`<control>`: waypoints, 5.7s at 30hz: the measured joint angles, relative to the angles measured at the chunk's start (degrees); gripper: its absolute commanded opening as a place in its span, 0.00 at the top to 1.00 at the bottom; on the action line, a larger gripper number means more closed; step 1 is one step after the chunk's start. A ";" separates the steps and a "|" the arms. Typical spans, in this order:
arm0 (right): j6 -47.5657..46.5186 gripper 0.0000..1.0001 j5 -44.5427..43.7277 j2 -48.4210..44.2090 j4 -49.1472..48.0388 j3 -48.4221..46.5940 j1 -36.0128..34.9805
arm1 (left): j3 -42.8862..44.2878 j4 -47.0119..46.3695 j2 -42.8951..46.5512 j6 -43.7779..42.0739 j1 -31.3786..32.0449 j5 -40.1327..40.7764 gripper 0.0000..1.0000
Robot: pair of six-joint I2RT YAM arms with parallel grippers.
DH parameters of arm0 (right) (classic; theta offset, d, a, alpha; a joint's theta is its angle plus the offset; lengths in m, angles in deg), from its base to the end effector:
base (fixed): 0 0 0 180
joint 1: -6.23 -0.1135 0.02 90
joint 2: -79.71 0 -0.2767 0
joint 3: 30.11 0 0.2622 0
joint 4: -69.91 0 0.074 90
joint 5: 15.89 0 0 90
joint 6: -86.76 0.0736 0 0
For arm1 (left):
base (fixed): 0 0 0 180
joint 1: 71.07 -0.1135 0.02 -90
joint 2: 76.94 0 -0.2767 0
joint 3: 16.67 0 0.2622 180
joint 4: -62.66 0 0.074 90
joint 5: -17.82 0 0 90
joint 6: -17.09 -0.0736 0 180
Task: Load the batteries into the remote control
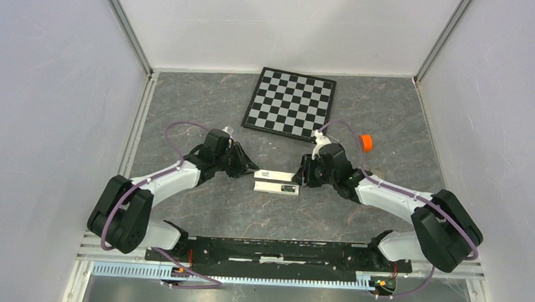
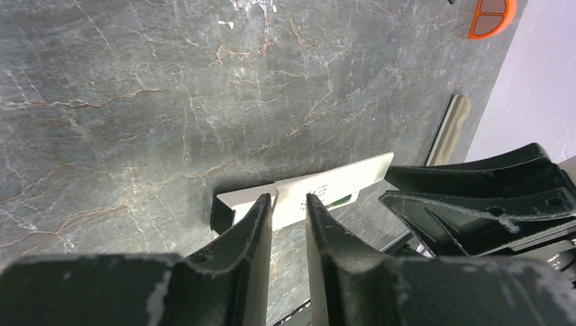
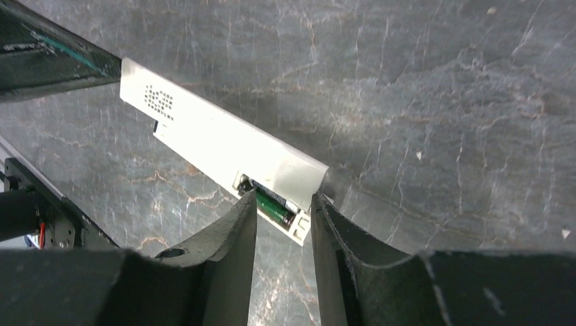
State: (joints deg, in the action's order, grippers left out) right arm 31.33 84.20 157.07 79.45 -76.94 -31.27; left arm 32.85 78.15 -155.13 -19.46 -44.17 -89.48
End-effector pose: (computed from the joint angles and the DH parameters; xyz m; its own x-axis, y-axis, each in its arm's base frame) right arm 0.2281 0.1913 0.1560 -0.8210 0.0742 -0.5661 -0.2913 0.7983 0.5271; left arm 0.2549 -0.1539 0.1580 -0.8698 -0.4188 -0.2608 -0.1286 0.7028 -0.6997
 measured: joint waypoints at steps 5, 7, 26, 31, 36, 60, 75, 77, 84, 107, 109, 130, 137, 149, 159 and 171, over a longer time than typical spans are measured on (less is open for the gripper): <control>1.31 0.60 0.81 -2.73 0.33 2.03 -1.44 | -0.13 -0.04 0.57 0.07 1.86 -0.35 0.70; 1.77 0.60 1.46 -3.63 -0.15 2.43 -1.95 | -0.15 -0.07 0.61 0.07 2.86 -0.96 0.70; 1.79 0.49 -9.33 -2.71 3.54 2.97 -1.99 | 3.56 1.92 -3.50 -2.34 4.70 2.75 0.48; 0.46 0.48 -12.94 -1.40 4.85 2.73 -1.49 | 5.40 1.92 -8.13 -3.50 4.70 4.15 0.48; -9.68 0.43 -14.62 0.37 5.86 -0.11 -1.38 | 6.54 1.97 -11.91 -4.11 4.70 4.22 0.47; -63.63 0.36 -2.95 17.18 30.34 -22.21 -1.57 | 7.74 4.13 -5.42 -6.78 -0.96 4.98 0.13; -68.50 0.53 -1.03 28.30 40.72 -34.29 -0.66 | 4.90 6.56 3.28 -7.28 -3.61 8.41 0.07; -68.65 0.60 -0.85 29.29 42.16 -35.56 -0.63 | 4.70 7.02 3.80 -7.30 -3.87 8.66 0.07; -69.02 0.70 -0.94 30.05 43.30 -36.57 -0.59 | 4.55 8.26 4.37 -7.41 -3.93 8.57 0.10; -67.67 0.70 3.50 26.69 40.83 -33.14 1.29 | 5.90 2.78 -8.17 -8.07 -3.21 -0.59 0.17; -67.38 0.70 4.48 26.18 40.52 -33.00 1.60 | 6.51 2.10 -9.70 -8.07 -2.93 -1.25 0.19; -63.87 0.66 15.63 24.35 32.33 -29.99 4.24 | 9.07 -8.00 -19.50 -4.63 -0.44 -4.28 0.37; -62.77 0.65 18.23 24.87 29.68 -29.92 4.55 | 8.76 -11.34 -21.53 -2.25 -0.37 -5.73 0.53; -62.23 0.43 19.96 26.77 27.04 -28.46 4.61 | 6.60 -17.03 -23.34 2.86 -0.15 -10.10 0.98; -57.07 0.28 18.73 18.88 22.32 -24.22 6.08 | 6.60 -17.25 -19.69 3.23 -0.13 -11.74 0.98; -23.69 0.24 12.59 -6.27 2.75 -7.34 13.46 | 10.23 -15.65 -7.96 -0.07 -0.15 -15.52 0.98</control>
State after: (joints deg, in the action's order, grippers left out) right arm 7.64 96.79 150.80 82.20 -84.29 -17.80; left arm 43.07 62.50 -163.09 -19.53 -44.32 -105.00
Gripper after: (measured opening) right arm 0.752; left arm 0.063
